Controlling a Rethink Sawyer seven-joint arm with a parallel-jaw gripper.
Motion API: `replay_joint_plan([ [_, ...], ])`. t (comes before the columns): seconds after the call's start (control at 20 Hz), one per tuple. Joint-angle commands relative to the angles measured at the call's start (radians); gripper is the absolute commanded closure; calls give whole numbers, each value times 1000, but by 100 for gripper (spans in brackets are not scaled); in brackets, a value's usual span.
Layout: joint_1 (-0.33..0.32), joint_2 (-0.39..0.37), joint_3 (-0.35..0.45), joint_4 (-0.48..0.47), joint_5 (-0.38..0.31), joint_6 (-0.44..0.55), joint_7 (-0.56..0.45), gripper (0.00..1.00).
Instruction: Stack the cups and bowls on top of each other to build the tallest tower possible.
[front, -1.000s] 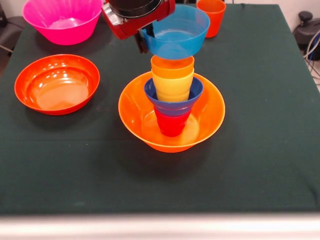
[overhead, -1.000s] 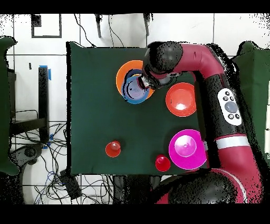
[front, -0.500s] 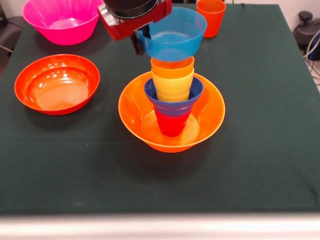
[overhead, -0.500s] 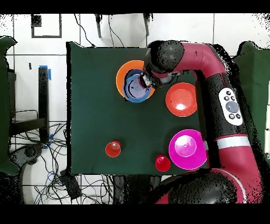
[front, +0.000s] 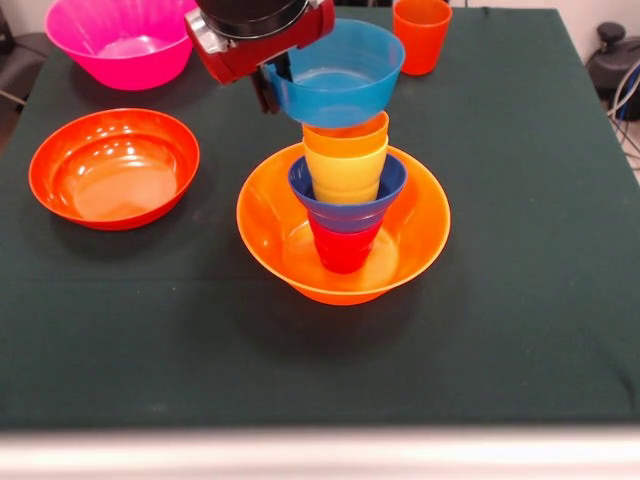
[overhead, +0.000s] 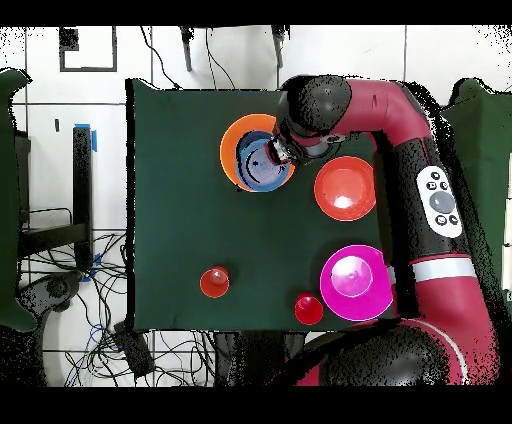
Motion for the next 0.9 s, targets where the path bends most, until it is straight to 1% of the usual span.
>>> replay_joint_plan([
  [0.05,19,62,-30,-32,-67,-62,-173,100],
  [0.1,19,61,-30,-29,-65,-66,-166,0],
  [0.7,20,64,-23,-24,-46,-82,-137,0],
  [0.9,29,68,-28,-40,-54,-61,-145,0],
])
